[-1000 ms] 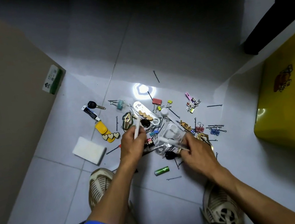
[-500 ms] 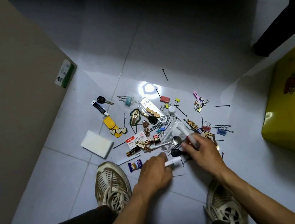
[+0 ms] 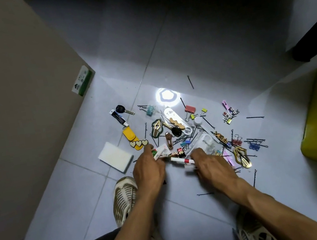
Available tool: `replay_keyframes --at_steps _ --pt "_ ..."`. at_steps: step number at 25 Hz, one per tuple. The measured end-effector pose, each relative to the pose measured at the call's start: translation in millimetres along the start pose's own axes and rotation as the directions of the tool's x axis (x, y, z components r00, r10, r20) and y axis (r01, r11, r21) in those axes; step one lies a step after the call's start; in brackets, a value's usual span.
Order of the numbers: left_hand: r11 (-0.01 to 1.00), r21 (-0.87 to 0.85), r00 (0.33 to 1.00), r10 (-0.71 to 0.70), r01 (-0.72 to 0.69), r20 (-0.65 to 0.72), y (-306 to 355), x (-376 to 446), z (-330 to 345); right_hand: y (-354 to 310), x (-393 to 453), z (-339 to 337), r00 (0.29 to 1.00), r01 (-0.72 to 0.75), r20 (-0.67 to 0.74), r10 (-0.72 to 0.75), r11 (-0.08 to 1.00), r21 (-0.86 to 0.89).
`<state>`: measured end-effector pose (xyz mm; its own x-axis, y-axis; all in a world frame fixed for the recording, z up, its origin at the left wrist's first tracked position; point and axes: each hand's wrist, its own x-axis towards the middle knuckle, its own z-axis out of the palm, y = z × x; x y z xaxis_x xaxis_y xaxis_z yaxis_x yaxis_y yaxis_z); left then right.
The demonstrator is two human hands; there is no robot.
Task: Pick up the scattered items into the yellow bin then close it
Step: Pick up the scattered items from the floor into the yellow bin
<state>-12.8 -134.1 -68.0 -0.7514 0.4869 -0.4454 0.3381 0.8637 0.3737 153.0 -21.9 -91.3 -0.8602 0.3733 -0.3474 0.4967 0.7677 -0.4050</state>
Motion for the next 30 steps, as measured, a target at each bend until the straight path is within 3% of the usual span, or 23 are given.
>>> replay_keyframes --at_steps 3,5,10,14,17,22,25,27,30 --pt "0.991 0.129 0.983 0.007 -0.031 0.182 4.2 6.0 4.4 3.3 -6.3 -13.8 0.982 -0.169 -0.024 0.187 0.930 0.326" --pt "0.985 0.158 0.978 0.035 -0.069 0.207 2.7 6.4 10.9 5.4 -9.4 -23.3 0.947 -0.259 -0.051 0.316 0.850 0.459" --pt "0.952 0.264 0.982 0.118 -0.153 0.145 11.7 20.4 7.4 23.0 11.9 -43.9 0.871 -0.387 -0.175 0.458 0.861 0.329" --pt "0.999 0.010 0.992 -0.046 0.045 0.119 18.7 24.7 -2.8 36.7 39.5 -52.3 0.891 -0.378 -0.182 0.417 0.901 0.211" --pt "0.972 -0.209 0.989 -0.085 0.109 0.123 16.5 19.9 -3.8 36.0 50.7 -44.4 0.906 -0.387 -0.144 0.398 0.917 0.100" --pt "0.926 -0.342 0.986 -0.167 0.158 0.001 10.3 24.5 -7.0 26.7 48.4 -42.2 0.842 -0.465 -0.176 0.511 0.851 0.246" --pt "0.870 -0.441 0.969 -0.245 0.219 -0.004 3.6 33.8 -16.6 10.0 41.9 -41.0 0.906 -0.316 -0.159 0.392 0.876 0.364" --pt "0.858 -0.459 0.960 -0.279 0.231 -0.039 -6.0 35.4 -22.3 -6.9 44.7 -32.4 0.973 -0.157 -0.127 0.193 0.956 0.247" --pt "0.837 -0.465 0.917 -0.382 0.289 -0.118 -22.3 32.7 -30.2 -18.1 50.3 -20.8 0.993 0.016 -0.119 -0.009 0.998 0.053"
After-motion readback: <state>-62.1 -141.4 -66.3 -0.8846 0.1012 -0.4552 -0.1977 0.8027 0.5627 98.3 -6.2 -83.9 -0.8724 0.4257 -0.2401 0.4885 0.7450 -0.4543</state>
